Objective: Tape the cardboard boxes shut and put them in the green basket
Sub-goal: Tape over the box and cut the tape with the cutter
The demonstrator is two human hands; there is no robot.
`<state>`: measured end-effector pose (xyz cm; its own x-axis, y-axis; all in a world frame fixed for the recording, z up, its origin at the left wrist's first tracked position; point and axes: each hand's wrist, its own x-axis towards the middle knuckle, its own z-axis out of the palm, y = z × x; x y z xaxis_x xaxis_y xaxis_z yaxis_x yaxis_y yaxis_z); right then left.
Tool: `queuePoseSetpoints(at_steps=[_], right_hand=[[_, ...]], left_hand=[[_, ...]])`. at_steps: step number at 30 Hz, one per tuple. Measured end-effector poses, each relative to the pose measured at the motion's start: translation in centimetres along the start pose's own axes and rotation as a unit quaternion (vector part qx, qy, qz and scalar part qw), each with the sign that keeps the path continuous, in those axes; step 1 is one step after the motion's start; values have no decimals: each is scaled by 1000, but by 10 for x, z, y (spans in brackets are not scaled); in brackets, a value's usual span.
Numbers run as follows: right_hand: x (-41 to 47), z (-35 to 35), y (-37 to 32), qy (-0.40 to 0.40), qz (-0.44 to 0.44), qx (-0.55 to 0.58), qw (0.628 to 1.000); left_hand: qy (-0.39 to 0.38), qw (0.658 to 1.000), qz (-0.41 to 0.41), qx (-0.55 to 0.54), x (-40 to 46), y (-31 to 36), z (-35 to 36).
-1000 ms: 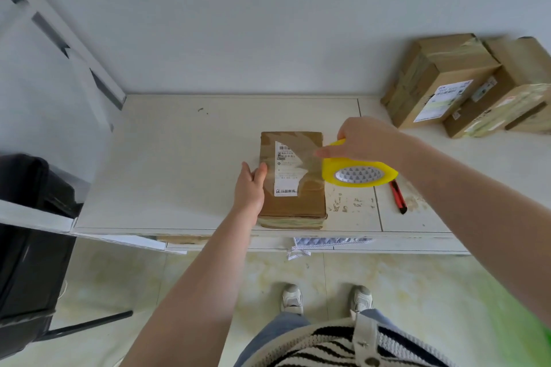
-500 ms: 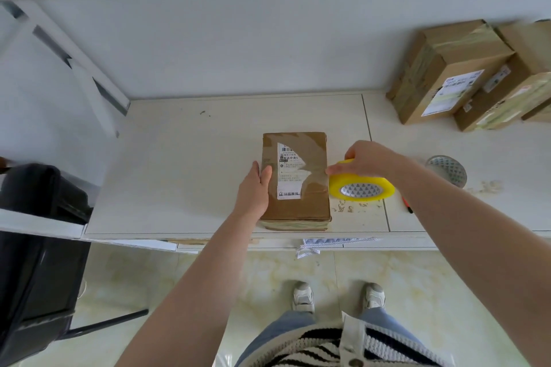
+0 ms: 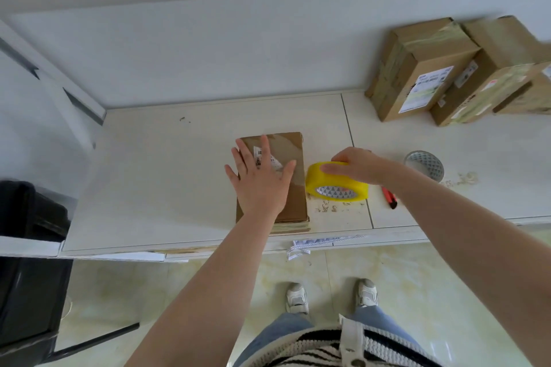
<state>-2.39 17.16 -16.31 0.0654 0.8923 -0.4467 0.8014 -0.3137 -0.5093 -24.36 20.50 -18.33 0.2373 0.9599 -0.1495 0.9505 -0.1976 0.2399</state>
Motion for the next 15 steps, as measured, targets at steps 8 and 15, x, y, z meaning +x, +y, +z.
queuePoseSetpoints(at_steps=[8,15], right_hand=[[-3,-9,-5,56,68,-146,985],[0,-6,-37,49,55,-118,990]], left_hand=[[-44,999,4,-31,6,-14,-10],[-130,984,-59,-104,17,-29,-31]])
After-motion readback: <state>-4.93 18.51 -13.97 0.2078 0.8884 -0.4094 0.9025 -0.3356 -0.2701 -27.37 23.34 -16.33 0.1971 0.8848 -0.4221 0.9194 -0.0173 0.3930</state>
